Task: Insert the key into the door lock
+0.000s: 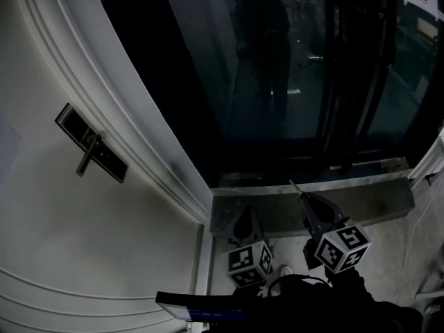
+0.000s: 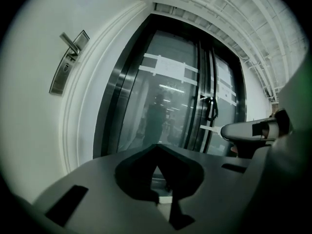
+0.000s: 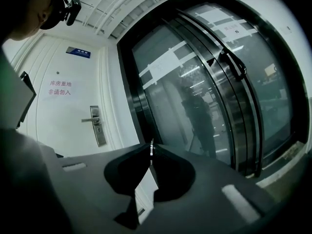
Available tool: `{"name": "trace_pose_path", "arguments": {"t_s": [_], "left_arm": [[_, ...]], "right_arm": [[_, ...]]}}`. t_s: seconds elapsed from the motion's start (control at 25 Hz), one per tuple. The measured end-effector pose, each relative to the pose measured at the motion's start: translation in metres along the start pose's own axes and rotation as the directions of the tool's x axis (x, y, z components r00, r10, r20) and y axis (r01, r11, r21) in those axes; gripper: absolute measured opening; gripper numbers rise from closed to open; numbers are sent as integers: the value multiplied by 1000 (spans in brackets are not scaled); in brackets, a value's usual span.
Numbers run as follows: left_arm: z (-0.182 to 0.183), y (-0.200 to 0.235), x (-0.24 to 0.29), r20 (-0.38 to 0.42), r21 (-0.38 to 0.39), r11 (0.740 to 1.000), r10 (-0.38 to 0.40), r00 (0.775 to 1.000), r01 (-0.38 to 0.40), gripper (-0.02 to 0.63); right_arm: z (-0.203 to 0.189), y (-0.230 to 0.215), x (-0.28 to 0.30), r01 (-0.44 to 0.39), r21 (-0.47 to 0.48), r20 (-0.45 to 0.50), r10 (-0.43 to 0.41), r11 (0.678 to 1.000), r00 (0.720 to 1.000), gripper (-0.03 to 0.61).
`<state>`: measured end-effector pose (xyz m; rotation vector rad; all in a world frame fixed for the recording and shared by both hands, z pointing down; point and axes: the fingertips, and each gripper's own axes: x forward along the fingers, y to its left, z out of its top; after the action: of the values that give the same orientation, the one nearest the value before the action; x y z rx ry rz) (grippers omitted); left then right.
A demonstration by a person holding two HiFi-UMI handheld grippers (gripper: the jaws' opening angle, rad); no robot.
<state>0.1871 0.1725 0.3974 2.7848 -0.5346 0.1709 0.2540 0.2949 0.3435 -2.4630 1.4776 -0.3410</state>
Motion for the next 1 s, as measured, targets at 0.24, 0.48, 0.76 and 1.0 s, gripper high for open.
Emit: {"name": "trace_pose_path", "arguments": {"t_s": [0.24, 0.48, 0.76, 1.0], "left_arm": [[10, -4, 37, 31, -7, 998, 57, 998, -56, 2], [16, 16, 44, 38, -20, 992, 128, 991, -128, 2], [29, 60, 46, 74, -24, 981, 195, 978, -193, 2], [67, 133, 35, 134, -49, 945, 326, 936, -322, 2]], "right_arm": [[6, -27, 34, -62, 11, -26, 62, 998, 998, 12], [5, -24, 62, -122, 13, -50, 123, 992, 991, 12], [3, 5, 102, -196, 12, -57, 196, 981, 979, 12], [-5, 62, 163, -322, 6, -84, 321, 947, 943, 12]]}}
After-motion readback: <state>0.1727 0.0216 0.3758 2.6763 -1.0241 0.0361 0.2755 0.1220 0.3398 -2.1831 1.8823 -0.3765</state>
